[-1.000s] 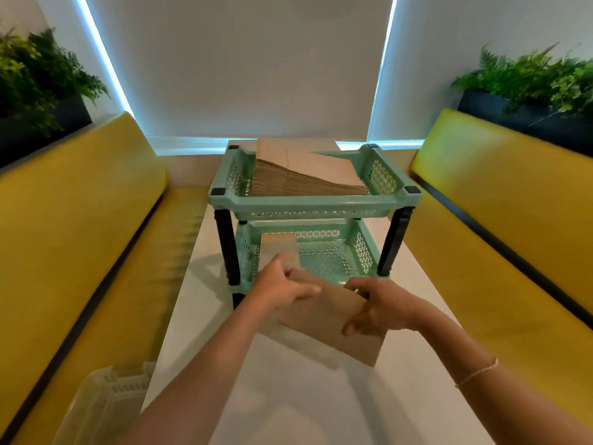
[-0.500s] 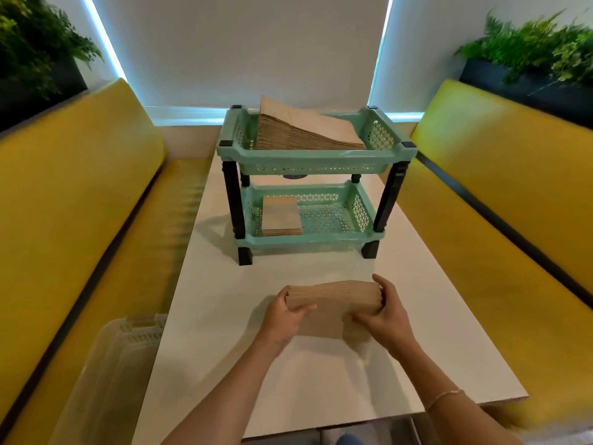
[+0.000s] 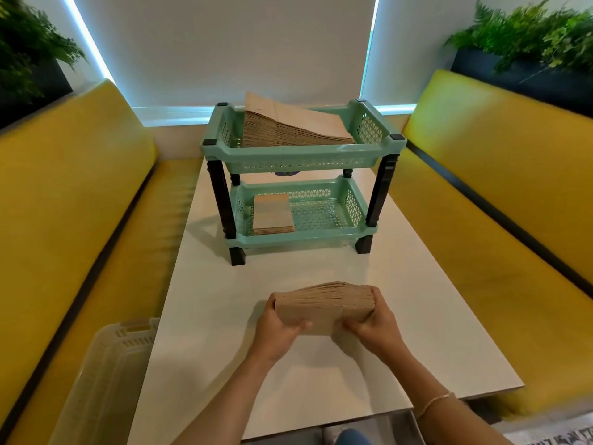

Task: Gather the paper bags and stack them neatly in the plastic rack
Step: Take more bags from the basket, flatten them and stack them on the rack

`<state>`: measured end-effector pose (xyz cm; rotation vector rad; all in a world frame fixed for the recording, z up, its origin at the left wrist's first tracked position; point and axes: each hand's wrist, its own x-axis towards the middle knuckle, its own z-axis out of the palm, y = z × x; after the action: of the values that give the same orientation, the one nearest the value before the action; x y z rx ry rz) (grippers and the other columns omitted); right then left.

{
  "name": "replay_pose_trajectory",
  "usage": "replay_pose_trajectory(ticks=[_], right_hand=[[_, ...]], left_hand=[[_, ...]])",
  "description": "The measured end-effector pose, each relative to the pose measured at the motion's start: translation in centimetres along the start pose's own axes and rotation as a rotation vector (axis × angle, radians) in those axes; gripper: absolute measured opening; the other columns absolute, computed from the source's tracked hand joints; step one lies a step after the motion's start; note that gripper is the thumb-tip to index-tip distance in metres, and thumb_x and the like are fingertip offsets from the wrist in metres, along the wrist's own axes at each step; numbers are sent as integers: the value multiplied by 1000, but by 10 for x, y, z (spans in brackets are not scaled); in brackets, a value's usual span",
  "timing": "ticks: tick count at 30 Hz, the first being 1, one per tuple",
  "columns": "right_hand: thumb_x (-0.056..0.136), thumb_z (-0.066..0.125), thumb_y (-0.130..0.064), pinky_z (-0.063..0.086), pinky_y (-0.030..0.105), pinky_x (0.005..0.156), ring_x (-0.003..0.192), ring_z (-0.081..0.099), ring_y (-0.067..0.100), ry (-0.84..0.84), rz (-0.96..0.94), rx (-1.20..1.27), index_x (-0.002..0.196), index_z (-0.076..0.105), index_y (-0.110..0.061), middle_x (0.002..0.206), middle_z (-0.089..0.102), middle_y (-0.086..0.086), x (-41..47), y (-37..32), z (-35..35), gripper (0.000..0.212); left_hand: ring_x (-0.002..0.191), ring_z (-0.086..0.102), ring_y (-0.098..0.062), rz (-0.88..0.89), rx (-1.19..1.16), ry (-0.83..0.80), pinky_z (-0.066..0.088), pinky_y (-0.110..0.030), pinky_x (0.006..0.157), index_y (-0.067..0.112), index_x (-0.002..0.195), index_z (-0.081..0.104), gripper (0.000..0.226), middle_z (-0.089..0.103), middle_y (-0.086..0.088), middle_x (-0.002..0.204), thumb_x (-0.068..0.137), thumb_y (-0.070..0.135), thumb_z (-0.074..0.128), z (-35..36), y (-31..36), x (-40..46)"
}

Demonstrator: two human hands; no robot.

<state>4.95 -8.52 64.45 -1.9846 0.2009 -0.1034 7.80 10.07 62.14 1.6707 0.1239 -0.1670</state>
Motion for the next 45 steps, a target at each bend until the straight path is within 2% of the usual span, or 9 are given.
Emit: replay_pose_trajectory(ticks=[4, 9, 12, 16, 20, 25, 31, 36, 45], right_hand=[[65, 79, -5, 41, 3, 61, 78, 56, 2, -128, -53, -168, 104, 48, -27, 88, 56, -16, 8, -14, -21, 54], [60, 83, -11, 48, 18, 71, 83, 60, 14, -286, -78, -285, 95, 58, -30, 91, 64, -6, 25, -36, -42, 47], [58, 84, -19, 47, 22, 72, 83, 59, 13, -278, -57, -221, 101, 61, -25, 93, 65, -6, 22, -39, -30, 49], [55, 78, -24, 49, 21, 76, 94, 61, 16, -251, 53, -109, 114, 57, -25, 103, 64, -5, 8, -17, 0, 63], [56, 68, -22, 55, 37, 84, 96, 62, 17, -214, 117, 34, 112, 51, -31, 103, 64, -5, 0, -5, 14, 59], [70, 74, -5, 55, 34, 84, 99, 60, 15, -207, 125, 94, 120, 50, -26, 107, 62, -5, 7, -5, 14, 59], [71, 65, 0, 54, 33, 80, 92, 60, 20, -255, 120, 25, 101, 53, -27, 94, 62, 0, 2, -5, 15, 42], [67, 77, -7, 54, 39, 87, 98, 60, 18, -277, 212, -12, 116, 50, -23, 106, 62, 0, 14, -10, 6, 58], [78, 73, -17, 53, 29, 74, 88, 61, 19, -112, 305, 4, 107, 58, -10, 91, 61, 1, 101, -79, -14, 33]], left_hand=[[89, 59, -17, 11, 106, -70, 46, -7, 64, 10, 101, 57, 41, 63, 4, 88, 69, -6, 77, -12, 17, -3], [85, 60, -16, 146, 97, -141, 51, -27, 79, 16, 86, 63, 34, 66, 4, 86, 63, 0, 82, -29, 83, 2], [73, 61, -8, 213, -83, -139, 53, -25, 73, 19, 79, 62, 37, 66, 8, 75, 60, -6, 81, -17, 108, -3], [75, 63, -6, 153, -161, -121, 53, -21, 67, 23, 96, 56, 47, 66, 5, 83, 65, -4, 79, 9, 88, -8], [96, 57, -11, 10, -39, -113, 49, -17, 74, 25, 113, 45, 60, 59, 8, 102, 68, 10, 82, 29, 49, -13], [103, 56, -14, 45, -10, -123, 50, -29, 90, 26, 115, 43, 59, 59, 5, 106, 72, 8, 78, 34, 45, -8], [109, 54, -17, 11, 150, -187, 45, -19, 83, 26, 115, 36, 53, 54, 1, 113, 80, 9, 71, 27, 22, -12], [110, 50, -15, 33, 370, -276, 40, -18, 85, 16, 128, 34, 55, 47, 3, 116, 84, 13, 67, 23, 26, -3], [104, 58, -22, -43, 444, -41, 46, -28, 81, 12, 121, 54, 47, 62, -6, 117, 82, 32, 70, 33, 117, 60]])
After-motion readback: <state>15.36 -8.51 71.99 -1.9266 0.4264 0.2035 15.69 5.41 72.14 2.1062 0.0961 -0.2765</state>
